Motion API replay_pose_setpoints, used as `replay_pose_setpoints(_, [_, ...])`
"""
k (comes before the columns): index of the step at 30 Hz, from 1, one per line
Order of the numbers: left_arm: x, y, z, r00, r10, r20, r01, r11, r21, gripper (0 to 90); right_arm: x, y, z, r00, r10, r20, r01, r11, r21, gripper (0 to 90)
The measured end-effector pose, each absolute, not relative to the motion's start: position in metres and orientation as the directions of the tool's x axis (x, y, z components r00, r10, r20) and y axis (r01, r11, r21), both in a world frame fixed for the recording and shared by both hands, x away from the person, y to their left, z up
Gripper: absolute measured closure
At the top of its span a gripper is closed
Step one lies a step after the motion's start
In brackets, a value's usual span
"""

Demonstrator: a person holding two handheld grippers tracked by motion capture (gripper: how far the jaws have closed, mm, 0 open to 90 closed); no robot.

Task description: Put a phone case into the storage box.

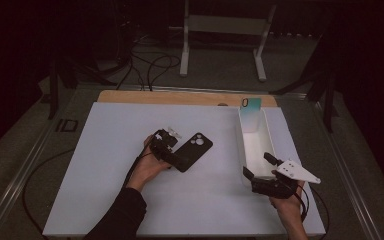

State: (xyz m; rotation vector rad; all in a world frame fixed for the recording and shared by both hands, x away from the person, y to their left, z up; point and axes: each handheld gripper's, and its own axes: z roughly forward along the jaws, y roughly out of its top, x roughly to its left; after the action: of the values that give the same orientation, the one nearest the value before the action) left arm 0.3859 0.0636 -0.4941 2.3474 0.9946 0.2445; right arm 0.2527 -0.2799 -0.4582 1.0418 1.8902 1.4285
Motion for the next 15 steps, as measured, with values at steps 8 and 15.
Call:
replay_pose_setpoints(8, [0.392,0.050,-0.503,0.712,0.700,-0.053,0.615,-0.586,0.528,3.5,0.252,-0.279,-0.459,-0.554,0.832,0.027,0.256,0.139,0.957,9.0])
replay_pose_setpoints(15, [0.396,0.044,-0.511,0.709,0.700,-0.089,0.636,-0.578,0.512,4.7,0.253,-0.276,-0.461,-0.562,0.827,0.030,0.263,0.144,0.954,9.0])
